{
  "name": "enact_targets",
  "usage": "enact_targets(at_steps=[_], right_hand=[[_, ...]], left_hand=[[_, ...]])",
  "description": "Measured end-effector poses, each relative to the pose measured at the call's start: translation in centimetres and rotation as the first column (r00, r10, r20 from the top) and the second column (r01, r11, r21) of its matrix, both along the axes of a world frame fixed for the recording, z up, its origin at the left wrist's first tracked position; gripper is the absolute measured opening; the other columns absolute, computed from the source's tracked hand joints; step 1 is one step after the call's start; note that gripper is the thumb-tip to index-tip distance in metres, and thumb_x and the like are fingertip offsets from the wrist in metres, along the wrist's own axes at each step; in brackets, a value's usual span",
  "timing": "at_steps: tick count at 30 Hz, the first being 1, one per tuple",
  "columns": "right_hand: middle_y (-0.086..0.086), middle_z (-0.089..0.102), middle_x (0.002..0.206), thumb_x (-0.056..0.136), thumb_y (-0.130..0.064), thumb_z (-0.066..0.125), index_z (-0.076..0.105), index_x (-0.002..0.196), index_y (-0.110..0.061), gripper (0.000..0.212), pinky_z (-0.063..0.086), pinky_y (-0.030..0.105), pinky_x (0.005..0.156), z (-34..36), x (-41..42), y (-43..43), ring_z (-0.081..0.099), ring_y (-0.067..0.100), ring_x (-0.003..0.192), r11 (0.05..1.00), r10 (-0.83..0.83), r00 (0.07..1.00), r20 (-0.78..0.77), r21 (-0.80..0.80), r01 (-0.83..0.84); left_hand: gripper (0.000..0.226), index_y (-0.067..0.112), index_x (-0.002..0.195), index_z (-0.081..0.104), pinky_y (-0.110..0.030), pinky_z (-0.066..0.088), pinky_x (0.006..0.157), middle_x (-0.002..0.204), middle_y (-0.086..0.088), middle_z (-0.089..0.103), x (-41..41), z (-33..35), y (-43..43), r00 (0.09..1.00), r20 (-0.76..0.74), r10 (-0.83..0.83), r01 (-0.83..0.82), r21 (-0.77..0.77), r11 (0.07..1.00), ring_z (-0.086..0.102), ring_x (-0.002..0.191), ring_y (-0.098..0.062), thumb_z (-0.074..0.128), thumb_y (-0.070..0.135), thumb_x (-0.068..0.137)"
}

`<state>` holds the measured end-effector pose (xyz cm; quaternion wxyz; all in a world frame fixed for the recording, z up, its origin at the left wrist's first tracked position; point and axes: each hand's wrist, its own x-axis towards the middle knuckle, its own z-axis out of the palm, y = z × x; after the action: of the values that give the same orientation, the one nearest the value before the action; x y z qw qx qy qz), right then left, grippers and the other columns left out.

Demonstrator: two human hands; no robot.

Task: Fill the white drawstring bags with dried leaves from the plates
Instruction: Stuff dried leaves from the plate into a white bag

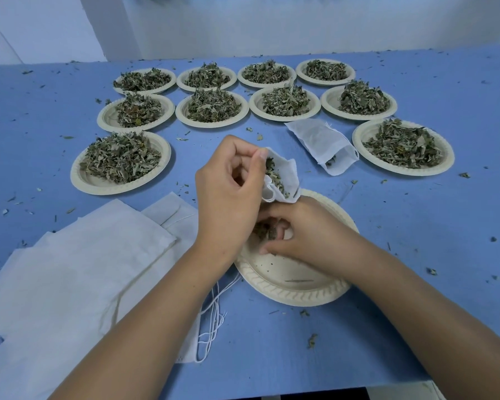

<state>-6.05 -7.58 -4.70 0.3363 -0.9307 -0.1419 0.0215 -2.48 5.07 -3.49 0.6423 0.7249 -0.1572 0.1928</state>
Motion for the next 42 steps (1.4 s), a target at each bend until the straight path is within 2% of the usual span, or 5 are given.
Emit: enact_targets(at_steps=[14,20,25,30,42], right_hand=[[0.006,0.071,0.087,0.082,0.000,0.064,0.077,0.089,-0.007,0.017,0.046,0.030,0.079,-0.1,0.0,1.3,0.061,0.018,0.079,0.992,0.107,0.982,0.155,-0.082,-0.095],[-0.002,0.070,0.079,0.076,0.007,0.073,0.072,0.079,-0.007,0.015,0.052,0.018,0.072,1.8,-1.1,-0.9,0.063,0.011,0.074,0.747,0.073,0.991,0.116,0.652,-0.132],[0.001,0.069,0.080,0.075,0.010,0.072,0.065,0.084,-0.007,0.021,0.053,0.018,0.070,2.0,-0.8,-1.4,0.065,0.010,0.073,0.577,-0.272,0.930,0.247,0.816,-0.048],[0.011,0.059,0.080,0.076,0.007,0.075,0.066,0.074,0.001,0.011,0.051,0.020,0.067,0.8,-0.4,-0.6,0.058,0.010,0.071,0.900,-0.351,0.728,0.588,0.426,0.090],[-0.017,0.068,0.099,0.097,-0.023,0.040,0.063,0.081,-0.023,0.028,0.019,0.036,0.100,0.7,-0.5,-1.1,0.048,0.020,0.126,0.993,0.022,0.743,0.669,-0.103,0.063]], left_hand=[[0.019,0.026,0.077,0.058,-0.024,0.047,0.054,0.065,-0.003,0.061,0.1,0.1,0.1,1.000,-0.008,0.014,-0.015,-0.009,1.000,0.055,0.055,-0.012,0.061,0.018,0.094],[0.019,0.022,0.078,0.057,-0.020,0.041,0.053,0.061,-0.005,0.059,0.2,0.1,0.2,1.000,-0.003,0.007,-0.007,-0.008,1.000,0.052,0.054,-0.018,0.061,0.015,0.095],[0.017,0.019,0.078,0.059,-0.036,0.048,0.054,0.059,-0.003,0.058,0.1,0.0,0.0,0.996,-0.053,-0.068,0.069,0.028,0.997,0.051,0.052,-0.014,0.061,0.014,0.095],[0.020,0.026,0.077,0.057,-0.035,0.045,0.052,0.060,-0.008,0.058,-0.2,0.1,-0.1,0.988,-0.026,-0.153,0.154,0.046,0.987,0.052,0.052,-0.018,0.063,0.017,0.094],[0.018,0.026,0.077,0.058,-0.030,0.044,0.052,0.058,-0.001,0.059,-0.3,0.2,0.4,0.978,0.009,-0.207,0.206,0.070,0.976,0.054,0.052,-0.017,0.063,0.019,0.092]])
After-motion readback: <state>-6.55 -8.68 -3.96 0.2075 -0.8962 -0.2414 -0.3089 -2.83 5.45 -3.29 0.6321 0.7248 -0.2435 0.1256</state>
